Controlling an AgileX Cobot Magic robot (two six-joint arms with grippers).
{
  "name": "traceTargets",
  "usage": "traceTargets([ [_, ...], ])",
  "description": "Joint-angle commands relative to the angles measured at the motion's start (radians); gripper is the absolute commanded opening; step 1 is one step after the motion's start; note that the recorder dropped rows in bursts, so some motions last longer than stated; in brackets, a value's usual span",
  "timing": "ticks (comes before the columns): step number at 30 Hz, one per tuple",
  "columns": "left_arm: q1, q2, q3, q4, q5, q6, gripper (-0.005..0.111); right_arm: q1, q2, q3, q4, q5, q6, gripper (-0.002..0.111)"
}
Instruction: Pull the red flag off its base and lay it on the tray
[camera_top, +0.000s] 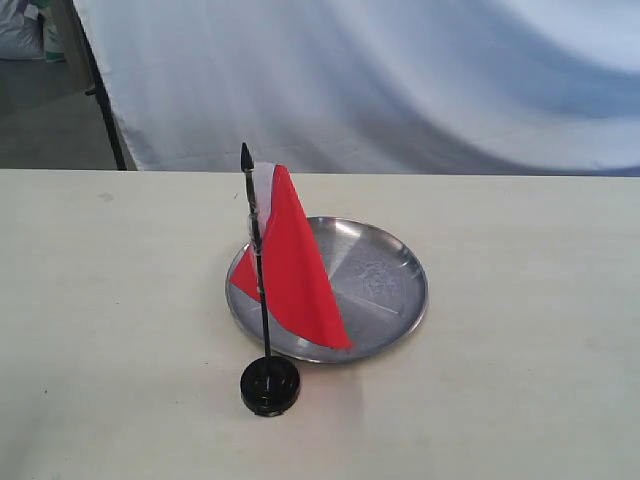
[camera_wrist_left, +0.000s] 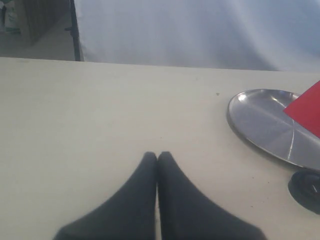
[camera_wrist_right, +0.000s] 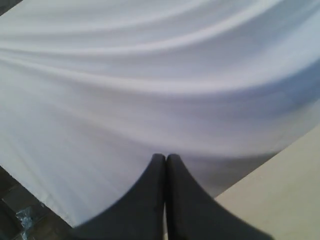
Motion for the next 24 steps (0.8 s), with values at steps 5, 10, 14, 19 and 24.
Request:
traceTargets([
  [5, 0.003, -0.005, 0.003, -0.010, 0.001, -0.002, 0.000, -0.006, 0.016, -0.159, -0.088, 0.137, 0.002, 0.000],
  [10, 0.003, -0.005, 0.003, -0.010, 0.001, -0.002, 0.000, 0.070, 0.273, -0.294, -0.088, 0.201, -0.077, 0.000],
  [14, 0.003, -0.005, 0.003, -0.010, 0.001, -0.002, 0.000, 0.189, 0.484, -0.347, -0.088, 0.225, -0.117, 0.000],
  [19, 0.003, -0.005, 0.003, -0.010, 0.001, -0.002, 0.000, 0.377, 0.702, -0.386, -0.088, 0.202, -0.131, 0.000],
  [24, 0.003, -0.005, 0.003, -0.010, 0.001, -0.002, 0.000, 0.538, 0.874, -0.414, -0.088, 0.129, -0.131, 0.000],
])
